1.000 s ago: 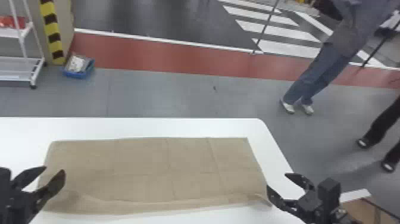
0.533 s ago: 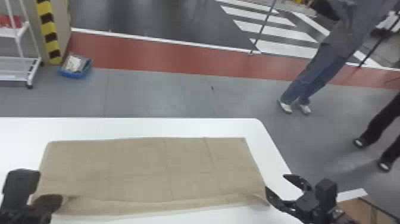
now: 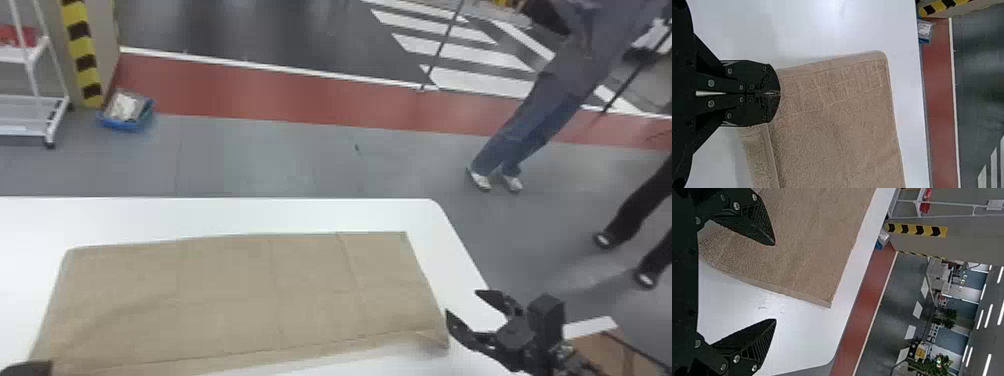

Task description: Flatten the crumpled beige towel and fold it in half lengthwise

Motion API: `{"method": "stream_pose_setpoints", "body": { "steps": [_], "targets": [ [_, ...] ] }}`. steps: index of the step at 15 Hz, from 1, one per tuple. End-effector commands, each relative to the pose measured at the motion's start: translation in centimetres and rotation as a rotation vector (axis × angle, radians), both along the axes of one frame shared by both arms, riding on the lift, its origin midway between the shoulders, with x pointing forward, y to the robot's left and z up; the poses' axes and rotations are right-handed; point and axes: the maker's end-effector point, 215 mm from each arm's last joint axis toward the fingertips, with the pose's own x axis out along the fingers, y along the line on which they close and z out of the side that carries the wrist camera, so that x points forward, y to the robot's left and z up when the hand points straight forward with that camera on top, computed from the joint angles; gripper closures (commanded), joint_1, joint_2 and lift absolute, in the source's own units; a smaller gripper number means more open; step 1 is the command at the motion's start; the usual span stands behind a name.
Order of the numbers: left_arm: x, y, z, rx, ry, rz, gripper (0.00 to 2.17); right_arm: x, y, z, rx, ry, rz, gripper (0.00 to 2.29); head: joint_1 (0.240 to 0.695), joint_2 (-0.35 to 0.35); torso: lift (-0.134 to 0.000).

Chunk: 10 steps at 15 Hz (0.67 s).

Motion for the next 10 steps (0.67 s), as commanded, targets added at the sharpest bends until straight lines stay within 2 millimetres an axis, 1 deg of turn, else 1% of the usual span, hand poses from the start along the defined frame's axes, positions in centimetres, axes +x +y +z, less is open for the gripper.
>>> {"method": "stream_pose_setpoints", "body": {
  "steps": [1, 3, 4, 6, 7, 8, 10],
  "targets": [
    [-0.9, 1.8, -0.1, -0.007, 0.006, 0.018, 1.88, 0.2, 0.2, 0.0, 0.011, 0.009, -0.008, 0.22, 0.695, -0.34, 0.0],
    [-1.3, 2.4, -0.5, -0.015, 0.006, 0.006, 1.88, 0.1, 0.3, -0.4, 0.019, 0.021, -0.014, 0.22, 0.695, -0.328, 0.0],
    [-1.3, 2.3, -0.5, -0.034, 0.001, -0.001, 1.88, 0.0, 0.2, -0.6, 0.024, 0.032, -0.021, 0.22, 0.695, -0.314, 0.0],
    [-1.1, 1.8, -0.2, -0.049, -0.027, -0.019, 1.86, -0.4, -0.1, -1.3, 0.035, 0.06, -0.035, 0.22, 0.695, -0.313, 0.0],
    [-0.8, 1.1, 0.3, -0.074, -0.049, -0.038, 1.81, -0.8, -0.4, -1.8, 0.044, 0.082, -0.047, 0.22, 0.695, -0.313, 0.0],
    [-0.6, 0.9, 1.0, -0.075, -0.076, -0.046, 1.78, -0.9, -0.6, -2.1, 0.047, 0.095, -0.052, 0.22, 0.695, -0.315, 0.0],
    [-1.0, 1.6, 2.2, -0.086, -0.096, -0.034, 1.76, -1.1, -0.6, -2.2, 0.051, 0.103, -0.054, 0.22, 0.695, -0.335, 0.0]
  ]
}}
